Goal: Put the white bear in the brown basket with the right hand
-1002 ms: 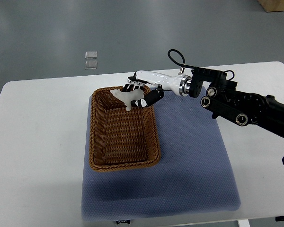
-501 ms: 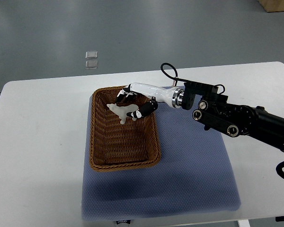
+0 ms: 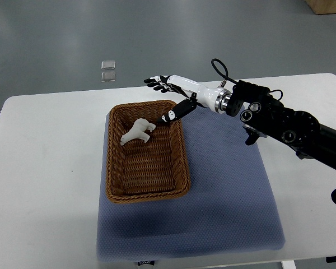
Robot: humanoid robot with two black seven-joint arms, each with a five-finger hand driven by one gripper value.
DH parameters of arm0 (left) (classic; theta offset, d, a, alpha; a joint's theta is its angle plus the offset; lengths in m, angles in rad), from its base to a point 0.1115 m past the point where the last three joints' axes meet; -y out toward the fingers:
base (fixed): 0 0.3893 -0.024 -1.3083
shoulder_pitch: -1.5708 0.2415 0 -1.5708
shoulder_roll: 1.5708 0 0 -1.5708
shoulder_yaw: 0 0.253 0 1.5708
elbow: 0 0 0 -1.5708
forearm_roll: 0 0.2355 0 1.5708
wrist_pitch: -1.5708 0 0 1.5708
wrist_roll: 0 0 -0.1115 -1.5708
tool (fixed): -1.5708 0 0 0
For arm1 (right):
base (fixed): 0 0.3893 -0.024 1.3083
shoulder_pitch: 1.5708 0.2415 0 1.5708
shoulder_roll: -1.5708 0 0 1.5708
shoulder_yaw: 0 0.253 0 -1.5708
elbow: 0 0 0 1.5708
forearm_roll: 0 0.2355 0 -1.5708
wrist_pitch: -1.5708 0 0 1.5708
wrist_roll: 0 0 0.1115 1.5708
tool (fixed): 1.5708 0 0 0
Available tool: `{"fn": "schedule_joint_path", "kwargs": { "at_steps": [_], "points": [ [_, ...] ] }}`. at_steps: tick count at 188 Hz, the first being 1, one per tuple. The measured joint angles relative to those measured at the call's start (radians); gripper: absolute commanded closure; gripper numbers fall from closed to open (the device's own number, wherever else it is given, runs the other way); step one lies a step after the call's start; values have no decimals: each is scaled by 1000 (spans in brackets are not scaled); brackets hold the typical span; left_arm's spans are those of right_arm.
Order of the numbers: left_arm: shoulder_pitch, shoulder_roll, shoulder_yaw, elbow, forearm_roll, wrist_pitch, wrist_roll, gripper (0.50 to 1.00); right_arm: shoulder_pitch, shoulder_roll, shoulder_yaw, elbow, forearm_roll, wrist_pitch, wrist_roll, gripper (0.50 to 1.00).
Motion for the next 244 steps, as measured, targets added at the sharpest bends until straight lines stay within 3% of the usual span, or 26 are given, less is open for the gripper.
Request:
{"fn": "schedule_joint_path", "kwargs": {
  "at_steps": [110, 160, 244],
  "points": [
    [0, 0, 1, -2, 0, 0, 0, 500, -140, -74, 143, -5, 533, 36, -141, 576],
    [1, 0, 2, -2, 0, 0, 0, 500, -154, -102, 158, -7, 888, 34, -200, 574],
    [3, 0, 2, -2, 0, 0, 0, 500, -194, -100, 157, -7, 984, 30, -200, 572]
  ]
}}
